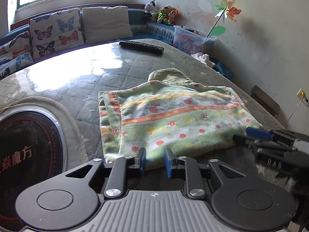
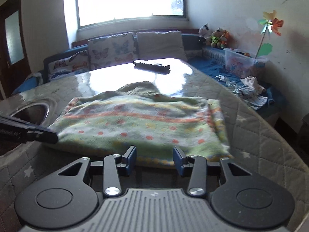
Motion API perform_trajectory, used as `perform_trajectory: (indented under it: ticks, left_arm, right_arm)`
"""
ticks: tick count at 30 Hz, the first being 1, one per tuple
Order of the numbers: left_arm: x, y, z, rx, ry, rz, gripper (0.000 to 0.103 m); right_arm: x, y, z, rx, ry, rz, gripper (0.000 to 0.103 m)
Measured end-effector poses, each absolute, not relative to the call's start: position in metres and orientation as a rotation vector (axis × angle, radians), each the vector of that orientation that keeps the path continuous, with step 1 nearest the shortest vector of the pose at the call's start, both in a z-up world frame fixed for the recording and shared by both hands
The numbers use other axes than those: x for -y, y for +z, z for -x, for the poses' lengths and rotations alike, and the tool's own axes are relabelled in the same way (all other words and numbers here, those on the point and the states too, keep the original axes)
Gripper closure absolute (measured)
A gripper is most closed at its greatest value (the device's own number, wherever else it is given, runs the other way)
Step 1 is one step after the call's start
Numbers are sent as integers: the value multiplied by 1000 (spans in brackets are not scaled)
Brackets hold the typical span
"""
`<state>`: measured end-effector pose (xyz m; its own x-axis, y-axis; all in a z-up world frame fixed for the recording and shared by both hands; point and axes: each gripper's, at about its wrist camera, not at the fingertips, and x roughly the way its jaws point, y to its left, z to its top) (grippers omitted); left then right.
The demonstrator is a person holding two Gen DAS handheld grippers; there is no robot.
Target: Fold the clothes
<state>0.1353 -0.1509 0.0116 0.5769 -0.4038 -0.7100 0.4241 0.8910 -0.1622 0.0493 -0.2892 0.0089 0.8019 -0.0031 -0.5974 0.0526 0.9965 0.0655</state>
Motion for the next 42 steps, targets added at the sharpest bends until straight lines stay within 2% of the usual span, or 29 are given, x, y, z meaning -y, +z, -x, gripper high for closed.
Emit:
perform_trajectory:
  ticks: [2, 5, 6, 8, 9, 13, 14, 17, 20, 26, 42]
  left_arm:
    - [150, 14, -129, -812, -481, -35, 59]
    - [148, 16, -117, -787, -467, -58, 45]
    - [147, 16, -113, -783, -465, -61, 43]
    - [144, 17, -106, -780, -461, -63, 32]
    - [143, 17, -103, -777, -456, -63, 29]
    - [139, 18, -92, -760, -434, -62, 17]
    - [138, 18, -89, -757, -430, -59, 15]
    - [135, 19, -82, -744, -420, -59, 9]
    - [135, 19, -75, -730, -411, -74, 2]
    - [131, 18, -64, -719, -412, -67, 0]
    - [112, 5, -46, -756, -338, -72, 0]
  right_arm:
    - [297, 7, -50, -658, -50, -96, 53]
    - [300, 4, -46, -663, -64, -98, 48]
    - [299, 4, -43, -659, -70, -99, 44]
    - [298, 5, -38, -654, -74, -108, 36]
    - [298, 5, -36, -653, -71, -112, 31]
    - [292, 7, -26, -645, -61, -114, 26]
    - [292, 8, -25, -644, -58, -114, 21]
    - [286, 9, -19, -641, -44, -110, 18]
    - [280, 10, -14, -634, -30, -118, 11]
    - [265, 14, -5, -621, -29, -79, 0]
    - [238, 4, 4, -657, -44, -37, 0]
